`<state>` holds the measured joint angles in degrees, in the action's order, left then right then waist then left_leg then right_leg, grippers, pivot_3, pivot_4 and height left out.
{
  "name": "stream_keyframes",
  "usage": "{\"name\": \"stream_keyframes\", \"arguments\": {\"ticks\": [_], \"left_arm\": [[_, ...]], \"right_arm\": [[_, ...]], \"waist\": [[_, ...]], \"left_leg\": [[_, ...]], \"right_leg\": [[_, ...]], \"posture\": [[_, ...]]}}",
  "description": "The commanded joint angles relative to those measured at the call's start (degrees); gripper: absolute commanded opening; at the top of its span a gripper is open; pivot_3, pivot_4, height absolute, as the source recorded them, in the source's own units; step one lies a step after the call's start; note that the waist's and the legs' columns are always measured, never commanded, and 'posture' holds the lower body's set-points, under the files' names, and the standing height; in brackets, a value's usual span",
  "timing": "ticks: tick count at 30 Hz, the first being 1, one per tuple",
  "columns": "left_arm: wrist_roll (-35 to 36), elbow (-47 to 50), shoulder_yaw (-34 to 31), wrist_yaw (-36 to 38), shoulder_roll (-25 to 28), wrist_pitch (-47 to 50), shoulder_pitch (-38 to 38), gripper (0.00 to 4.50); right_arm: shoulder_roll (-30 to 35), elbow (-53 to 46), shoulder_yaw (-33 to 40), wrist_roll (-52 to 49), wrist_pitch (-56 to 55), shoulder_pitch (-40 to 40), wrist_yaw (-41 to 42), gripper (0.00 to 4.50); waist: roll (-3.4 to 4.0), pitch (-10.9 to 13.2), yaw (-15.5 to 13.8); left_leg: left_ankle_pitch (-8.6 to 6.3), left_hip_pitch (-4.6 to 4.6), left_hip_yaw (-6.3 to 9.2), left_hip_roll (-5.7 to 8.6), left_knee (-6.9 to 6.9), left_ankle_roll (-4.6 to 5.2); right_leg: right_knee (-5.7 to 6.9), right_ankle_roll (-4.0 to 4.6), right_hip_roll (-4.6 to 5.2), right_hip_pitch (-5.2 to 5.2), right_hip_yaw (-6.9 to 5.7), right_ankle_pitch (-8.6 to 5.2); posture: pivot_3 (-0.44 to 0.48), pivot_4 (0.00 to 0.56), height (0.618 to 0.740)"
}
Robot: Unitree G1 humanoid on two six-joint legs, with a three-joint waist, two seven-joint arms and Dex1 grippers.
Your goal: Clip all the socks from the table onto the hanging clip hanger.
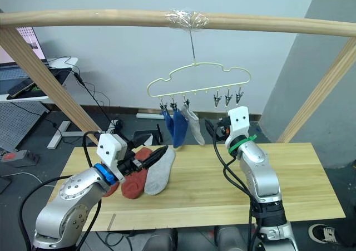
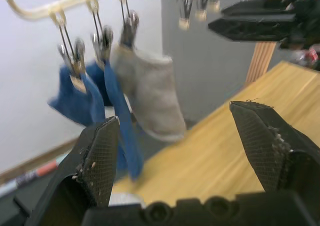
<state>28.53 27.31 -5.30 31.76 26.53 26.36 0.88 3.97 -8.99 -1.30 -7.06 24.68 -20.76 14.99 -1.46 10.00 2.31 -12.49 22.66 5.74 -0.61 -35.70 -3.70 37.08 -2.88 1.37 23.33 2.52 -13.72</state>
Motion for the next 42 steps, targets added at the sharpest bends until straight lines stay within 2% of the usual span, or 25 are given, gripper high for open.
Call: {"name": "stream_keyframes", "arguments": {"ticks": [1,9,13,35,42], "left_arm": [[-0.36,-0.26,-0.39,1.55,-0.15,-3.62,2.16,3.94],[-0.43,-1.19,1.20,3.60,-1.37,-7.03,4.42,3.94],[-0.13,-0.70,1.64,3.69,-1.92,-6.66,4.22,3.94],[0.42,-0.30,0.57,2.44,-2.72,-7.21,3.76,3.94],[2.56,0.52,0.15,2.21,-3.89,-6.43,4.43,3.94]], "right_arm": [[-0.44,1.06,0.57,0.23,-2.15,-2.71,-1.80,3.58],[-1.60,6.54,1.00,-0.06,-4.78,-7.89,-3.68,3.58],[-2.30,9.75,1.46,-0.50,-5.41,-9.86,-4.52,2.66],[-3.64,19.31,2.55,-1.58,-9.29,-16.68,-4.83,2.66],[-4.44,20.32,2.55,-1.74,-9.81,-17.46,-4.53,2.66]], "waist": [[0.00,0.00,0.00],[0.01,0.00,0.11],[0.01,0.00,0.14],[0.03,0.02,0.13],[0.04,0.02,0.08]], "left_leg": [[0.00,0.01,-0.01,0.00,-0.02,0.00],[0.00,0.00,-0.03,-0.04,-0.03,0.00],[0.00,0.00,-0.03,-0.05,-0.02,0.00],[0.00,-0.02,-0.01,-0.08,-0.03,0.01],[0.00,-0.01,-0.01,-0.09,-0.03,0.01]], "right_leg": [[-0.01,0.00,0.00,0.00,0.01,0.02],[0.02,-0.10,-0.04,0.00,0.03,0.12],[0.03,-0.10,-0.05,0.00,0.03,0.13],[0.06,-0.09,-0.10,0.00,0.03,0.15],[0.06,-0.08,-0.10,0.00,0.03,0.15]], "posture": [[-0.019,0.113,0.740],[-0.020,0.116,0.740],[-0.017,0.119,0.740],[0.001,0.125,0.740],[0.004,0.126,0.740]]}}
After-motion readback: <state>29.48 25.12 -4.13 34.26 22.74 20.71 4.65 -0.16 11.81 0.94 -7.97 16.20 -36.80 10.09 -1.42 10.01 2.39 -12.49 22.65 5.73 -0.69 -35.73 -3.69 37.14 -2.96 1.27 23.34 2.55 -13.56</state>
